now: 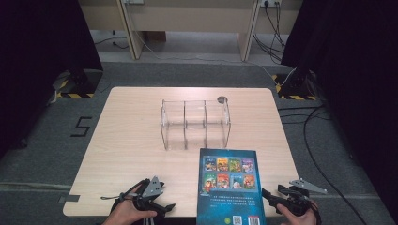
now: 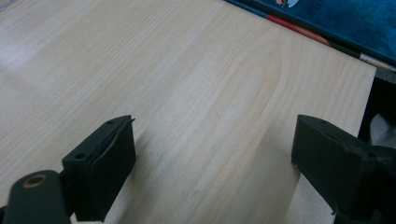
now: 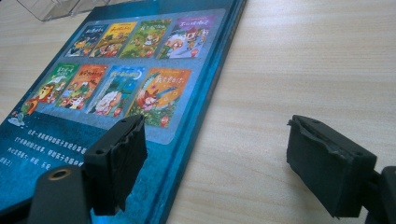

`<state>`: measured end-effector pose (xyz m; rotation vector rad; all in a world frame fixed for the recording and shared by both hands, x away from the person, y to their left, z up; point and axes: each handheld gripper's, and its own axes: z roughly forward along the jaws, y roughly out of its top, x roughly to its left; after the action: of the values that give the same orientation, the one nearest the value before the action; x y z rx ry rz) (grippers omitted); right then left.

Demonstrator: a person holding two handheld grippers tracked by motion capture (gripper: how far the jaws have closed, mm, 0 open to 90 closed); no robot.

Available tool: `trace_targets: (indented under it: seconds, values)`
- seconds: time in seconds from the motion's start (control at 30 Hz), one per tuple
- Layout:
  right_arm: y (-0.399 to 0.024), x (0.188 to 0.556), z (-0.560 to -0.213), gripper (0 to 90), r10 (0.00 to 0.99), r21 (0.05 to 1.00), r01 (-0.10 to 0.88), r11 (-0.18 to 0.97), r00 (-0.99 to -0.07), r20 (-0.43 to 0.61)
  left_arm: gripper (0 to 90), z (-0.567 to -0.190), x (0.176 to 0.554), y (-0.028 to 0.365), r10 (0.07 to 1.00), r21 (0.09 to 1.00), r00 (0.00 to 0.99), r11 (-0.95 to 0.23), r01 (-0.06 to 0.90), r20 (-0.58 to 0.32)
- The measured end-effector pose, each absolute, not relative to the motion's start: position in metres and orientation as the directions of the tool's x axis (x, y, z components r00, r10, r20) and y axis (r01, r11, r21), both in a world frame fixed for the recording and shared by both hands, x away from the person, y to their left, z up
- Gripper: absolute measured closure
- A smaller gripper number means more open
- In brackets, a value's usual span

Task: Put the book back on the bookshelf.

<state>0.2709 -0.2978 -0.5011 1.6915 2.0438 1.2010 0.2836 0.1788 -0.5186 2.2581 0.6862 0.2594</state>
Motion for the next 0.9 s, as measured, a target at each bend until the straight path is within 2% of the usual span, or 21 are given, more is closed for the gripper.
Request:
trace_targets:
  seconds: [0.9]
  values:
    - [-0.2933, 0.2723, -0.5019, 22.5, 0.89, 0.692, 0.722, 0.005, -0.318, 0.326, 12.3, -0.5185, 0.2839, 0.1781, 0.548, 0.713, 0.836, -0.578, 0.398, -0.022]
